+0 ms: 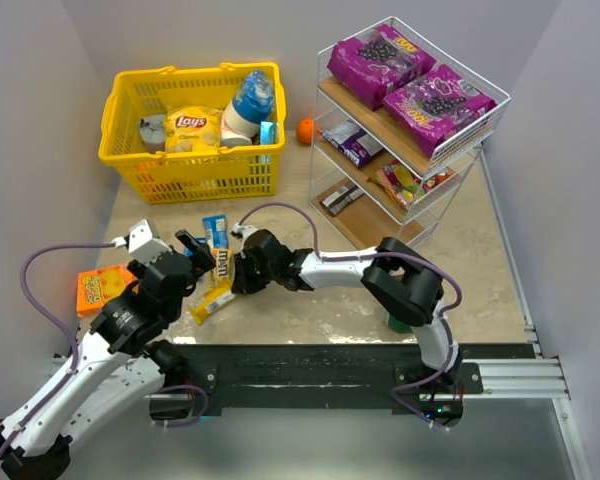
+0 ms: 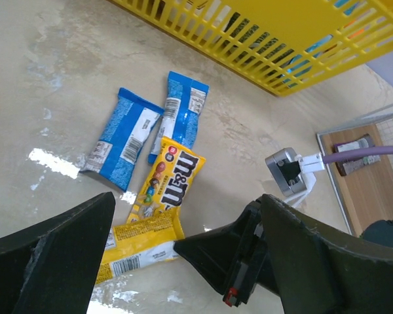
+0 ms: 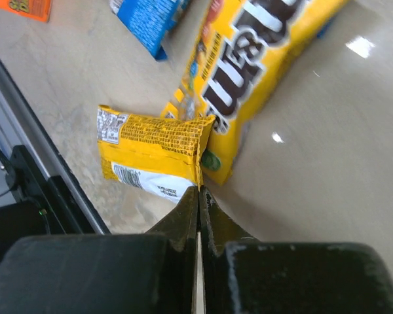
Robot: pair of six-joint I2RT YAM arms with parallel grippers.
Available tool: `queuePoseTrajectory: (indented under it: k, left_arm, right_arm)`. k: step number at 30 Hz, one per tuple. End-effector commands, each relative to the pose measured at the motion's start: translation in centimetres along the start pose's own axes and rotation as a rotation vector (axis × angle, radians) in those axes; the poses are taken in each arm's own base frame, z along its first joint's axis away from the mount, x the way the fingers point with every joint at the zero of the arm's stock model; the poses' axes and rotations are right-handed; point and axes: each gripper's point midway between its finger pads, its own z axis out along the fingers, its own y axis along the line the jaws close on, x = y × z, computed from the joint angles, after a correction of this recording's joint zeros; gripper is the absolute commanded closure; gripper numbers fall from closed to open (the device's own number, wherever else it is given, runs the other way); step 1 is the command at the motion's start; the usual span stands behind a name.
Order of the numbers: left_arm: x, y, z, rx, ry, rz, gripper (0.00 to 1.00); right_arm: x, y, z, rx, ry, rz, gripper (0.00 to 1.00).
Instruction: Place and organize the candy bags onto the shelf
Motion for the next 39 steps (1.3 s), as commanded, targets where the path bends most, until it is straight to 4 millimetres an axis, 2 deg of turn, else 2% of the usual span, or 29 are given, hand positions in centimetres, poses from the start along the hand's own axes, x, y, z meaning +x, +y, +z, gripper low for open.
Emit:
queuePoseTrajectory:
  k: [1,2,3,9,10,11,12,15,16,17,18,20,22,24,27,28,31,34,39]
  left_arm:
    - [0.3,-2.1,0.4,0.076,0.018,-0.004,0.01]
    - [0.5,-2.4,0.5,0.088,0.024,-0.002,0.01]
    - [0.9,-2.7,0.5,0.104,0.044,0.008,0.01]
    - [3.8,-4.1,1.2,0.168,0.138,0.050,0.01]
    - [4.7,-4.2,1.6,0.174,0.157,0.060,0.01]
    - [5.7,-4.7,1.6,0.202,0.195,0.065,0.01]
    - [6.4,-4.8,1.6,0.214,0.218,0.073,0.01]
    - [9.7,-5.3,2.0,0.258,0.316,0.085,0.01]
    - [11.0,-5.3,2.5,0.262,0.347,0.091,0.01]
    - [12.3,-5.5,2.3,0.283,0.398,0.090,0.01]
    - [13.1,-5.6,2.3,0.291,0.422,0.091,0.01]
    - [15.5,-5.6,2.4,0.316,0.497,0.095,0.02]
    - [17.3,-5.6,2.6,0.328,0.549,0.093,0.04]
    - [18.5,-5.9,2.3,0.355,0.601,0.085,0.06]
    - [19.6,-5.8,2.2,0.364,0.641,0.083,0.09]
    - [19.8,-5.7,2.1,0.364,0.644,0.080,0.10]
    - [20.0,-5.8,2.1,0.383,0.642,0.066,0.12]
    - [20.4,-5.7,2.0,0.384,0.658,0.059,0.14]
    - [21.4,-5.7,1.7,0.405,0.693,0.042,0.18]
  right_arm:
    - [-0.7,-1.5,-4.0,0.133,-0.041,0.017,1.00]
    - [-1.0,-2.1,-5.1,0.171,-0.070,0.015,1.00]
    - [0.0,-3.3,-5.8,0.225,-0.044,0.024,1.00]
    - [1.3,-7.8,-11.2,0.452,-0.095,0.059,1.00]
    - [1.4,-8.2,-11.8,0.467,-0.103,0.072,1.00]
    - [2.3,-9.1,-12.5,0.492,-0.095,0.076,1.00]
    - [1.9,-9.6,-13.5,0.517,-0.119,0.084,1.00]
    - [2.5,-11.8,-15.5,0.598,-0.132,0.104,1.00]
    - [2.2,-11.9,-16.2,0.603,-0.152,0.108,0.95]
    - [2.6,-12.4,-16.5,0.617,-0.149,0.108,0.68]
    - [2.5,-12.9,-17.0,0.635,-0.150,0.112,0.56]
    - [1.8,-12.7,-17.7,0.647,-0.177,0.107,0.41]
    - [0.7,-12.0,-18.2,0.629,-0.205,0.107,0.36]
    - [0.0,-11.4,-18.3,0.611,-0.222,0.102,0.37]
    - [-0.7,-10.1,-17.8,0.551,-0.226,0.096,0.46]
    - [-0.8,-9.7,-17.6,0.531,-0.225,0.097,0.53]
    - [-0.6,-8.9,-16.5,0.483,-0.200,0.099,0.66]
    - [0.2,-9.0,-15.4,0.470,-0.171,0.112,0.72]
    - [1.8,-9.7,-13.9,0.464,-0.123,0.132,0.75]
